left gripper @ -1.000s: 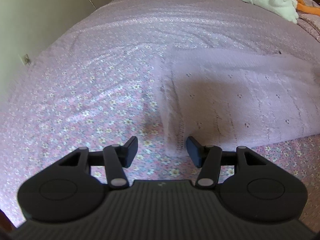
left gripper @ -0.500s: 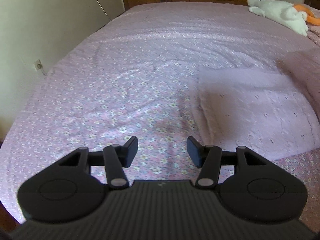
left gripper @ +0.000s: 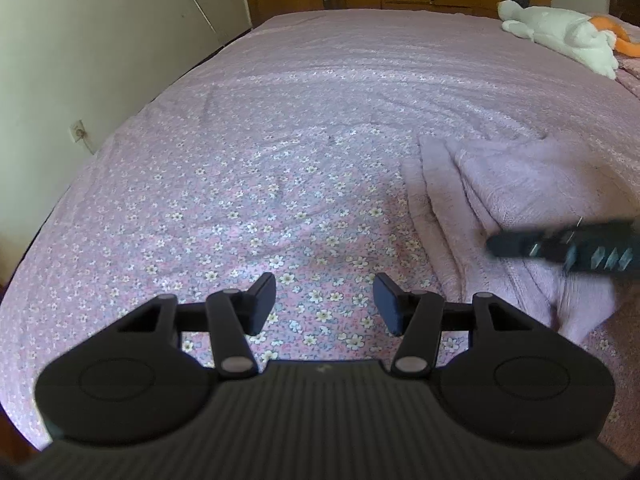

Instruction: Fold small clothes

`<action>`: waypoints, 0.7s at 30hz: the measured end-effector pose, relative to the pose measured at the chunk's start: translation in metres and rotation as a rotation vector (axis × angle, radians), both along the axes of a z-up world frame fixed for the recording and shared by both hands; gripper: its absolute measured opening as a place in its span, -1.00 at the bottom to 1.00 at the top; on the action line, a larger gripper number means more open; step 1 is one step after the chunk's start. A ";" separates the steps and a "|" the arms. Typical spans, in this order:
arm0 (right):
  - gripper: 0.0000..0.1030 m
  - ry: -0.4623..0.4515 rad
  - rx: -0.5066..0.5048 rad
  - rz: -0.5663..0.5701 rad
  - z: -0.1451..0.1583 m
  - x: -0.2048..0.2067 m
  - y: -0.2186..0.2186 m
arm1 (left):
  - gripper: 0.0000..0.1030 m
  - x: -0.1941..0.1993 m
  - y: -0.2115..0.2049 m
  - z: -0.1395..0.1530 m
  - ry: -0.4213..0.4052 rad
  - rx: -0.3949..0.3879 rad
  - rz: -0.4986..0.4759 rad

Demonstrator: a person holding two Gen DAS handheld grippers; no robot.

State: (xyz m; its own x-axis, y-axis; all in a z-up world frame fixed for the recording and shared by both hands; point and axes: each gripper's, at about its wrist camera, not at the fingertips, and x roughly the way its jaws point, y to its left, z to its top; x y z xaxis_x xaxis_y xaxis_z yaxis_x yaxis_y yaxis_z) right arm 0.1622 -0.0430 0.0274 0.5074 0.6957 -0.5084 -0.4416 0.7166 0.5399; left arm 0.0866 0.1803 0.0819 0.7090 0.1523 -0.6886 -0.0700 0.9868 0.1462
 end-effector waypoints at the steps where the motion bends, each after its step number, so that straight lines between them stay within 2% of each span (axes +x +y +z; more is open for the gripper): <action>1: -0.68 -0.012 0.006 -0.016 0.005 -0.004 -0.008 | 0.09 0.000 0.000 0.001 -0.006 -0.009 -0.006; 3: -0.44 -0.046 0.001 -0.050 0.014 -0.011 -0.025 | 0.09 0.001 -0.002 0.003 -0.014 -0.035 -0.013; 5: 0.09 -0.077 -0.016 -0.091 0.022 -0.016 -0.039 | 0.09 0.003 -0.005 0.005 -0.022 -0.072 -0.027; 7: 0.25 -0.108 -0.040 -0.134 0.028 -0.023 -0.057 | 0.09 0.006 -0.011 0.007 -0.028 -0.109 -0.045; 12: 0.30 -0.161 -0.127 -0.243 0.034 -0.037 -0.095 | 0.09 0.017 -0.036 0.009 -0.040 -0.176 -0.109; 17: 0.30 -0.138 -0.155 -0.358 0.026 -0.049 -0.133 | 0.09 0.035 -0.062 0.000 -0.023 -0.222 -0.134; 21: 0.30 -0.122 -0.176 -0.403 0.014 -0.050 -0.147 | 0.10 0.050 -0.079 -0.012 -0.003 -0.264 -0.149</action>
State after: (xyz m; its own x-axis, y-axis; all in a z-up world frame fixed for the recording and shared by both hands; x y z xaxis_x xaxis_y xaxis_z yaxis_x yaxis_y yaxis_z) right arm 0.1122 -0.1898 0.0412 0.7836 0.3387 -0.5209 -0.1610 0.9204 0.3563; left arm 0.1370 0.1015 0.0699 0.7121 -0.1380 -0.6883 0.0787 0.9900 -0.1171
